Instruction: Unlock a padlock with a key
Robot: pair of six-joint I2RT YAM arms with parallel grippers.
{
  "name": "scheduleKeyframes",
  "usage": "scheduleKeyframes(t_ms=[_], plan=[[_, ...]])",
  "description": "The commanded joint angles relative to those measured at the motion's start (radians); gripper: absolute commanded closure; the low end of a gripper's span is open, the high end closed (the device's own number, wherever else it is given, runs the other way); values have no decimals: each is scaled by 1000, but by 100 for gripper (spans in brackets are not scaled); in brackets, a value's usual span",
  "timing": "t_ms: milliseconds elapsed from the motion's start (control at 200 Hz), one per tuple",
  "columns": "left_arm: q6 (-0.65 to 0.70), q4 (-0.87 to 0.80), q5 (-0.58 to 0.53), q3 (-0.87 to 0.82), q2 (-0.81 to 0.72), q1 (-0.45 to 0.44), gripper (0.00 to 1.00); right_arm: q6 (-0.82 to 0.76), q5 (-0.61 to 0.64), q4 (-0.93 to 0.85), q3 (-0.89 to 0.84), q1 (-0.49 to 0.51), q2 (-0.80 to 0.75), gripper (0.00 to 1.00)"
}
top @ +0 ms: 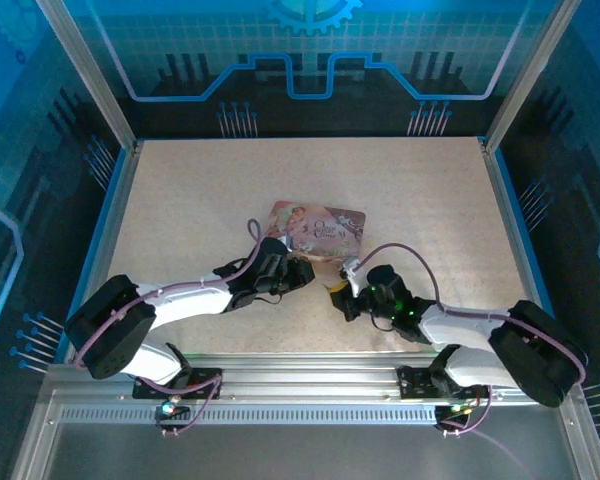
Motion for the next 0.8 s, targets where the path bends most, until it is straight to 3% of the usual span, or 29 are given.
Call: scheduleKeyframes(t_ms=[0,795], plan=[[-40,56,40,2,-37,-12,89,-40,14,78,37,13,42,91],[-48,38,15,-6,-56,-20,91,-77,-28,111,84,13,107,91]])
